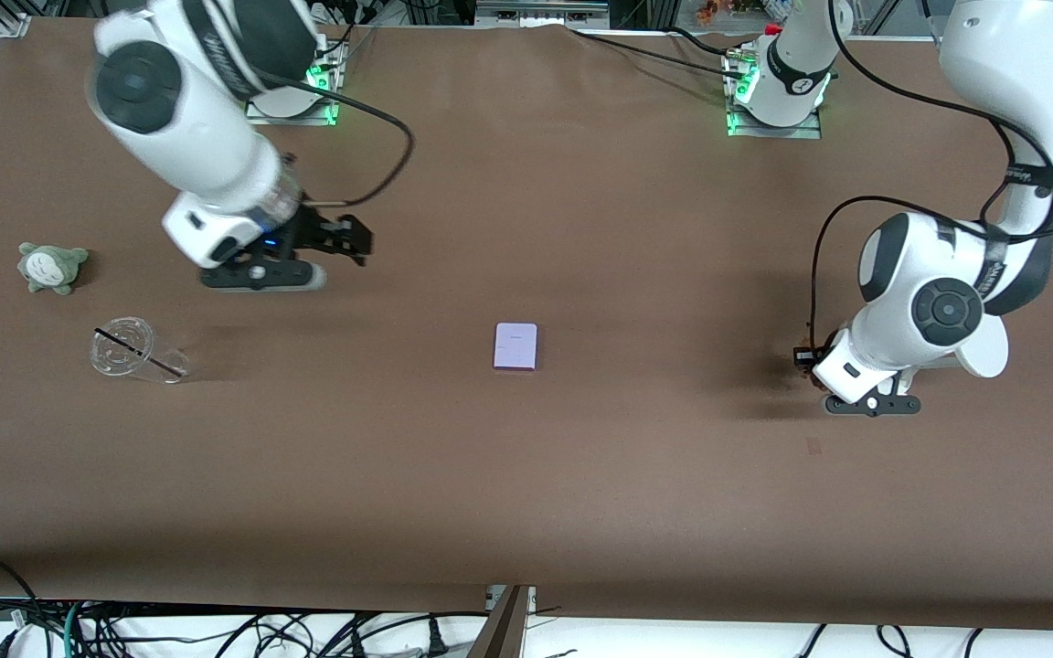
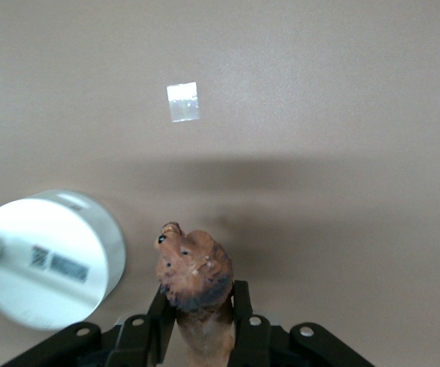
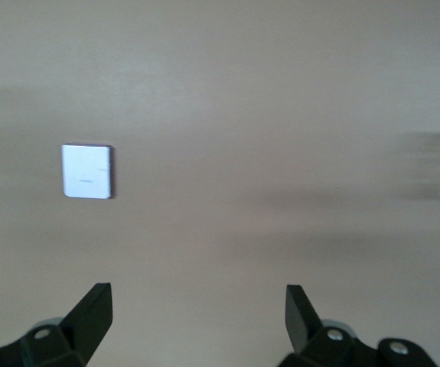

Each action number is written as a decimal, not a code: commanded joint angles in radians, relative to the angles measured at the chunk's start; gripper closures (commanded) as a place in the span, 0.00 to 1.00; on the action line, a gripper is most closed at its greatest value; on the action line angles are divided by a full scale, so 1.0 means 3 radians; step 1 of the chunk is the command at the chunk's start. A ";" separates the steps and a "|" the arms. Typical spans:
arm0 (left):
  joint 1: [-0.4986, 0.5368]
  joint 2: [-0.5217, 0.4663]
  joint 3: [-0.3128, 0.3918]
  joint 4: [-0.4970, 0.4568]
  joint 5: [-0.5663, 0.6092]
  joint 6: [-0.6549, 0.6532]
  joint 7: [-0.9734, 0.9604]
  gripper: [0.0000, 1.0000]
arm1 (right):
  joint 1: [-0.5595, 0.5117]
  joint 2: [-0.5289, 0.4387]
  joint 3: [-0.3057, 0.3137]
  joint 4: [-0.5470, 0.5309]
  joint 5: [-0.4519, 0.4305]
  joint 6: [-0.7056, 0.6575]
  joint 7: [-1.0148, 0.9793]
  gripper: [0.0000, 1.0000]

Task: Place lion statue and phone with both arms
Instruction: 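Set the lion beside the lamp base while the right gripper grasps the phone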

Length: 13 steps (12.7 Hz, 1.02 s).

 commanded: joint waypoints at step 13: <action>0.0068 -0.0193 -0.0075 -0.0338 0.0196 0.0290 -0.0043 0.00 | 0.1013 0.1808 -0.0217 0.0665 -0.0288 0.1420 0.0505 0.00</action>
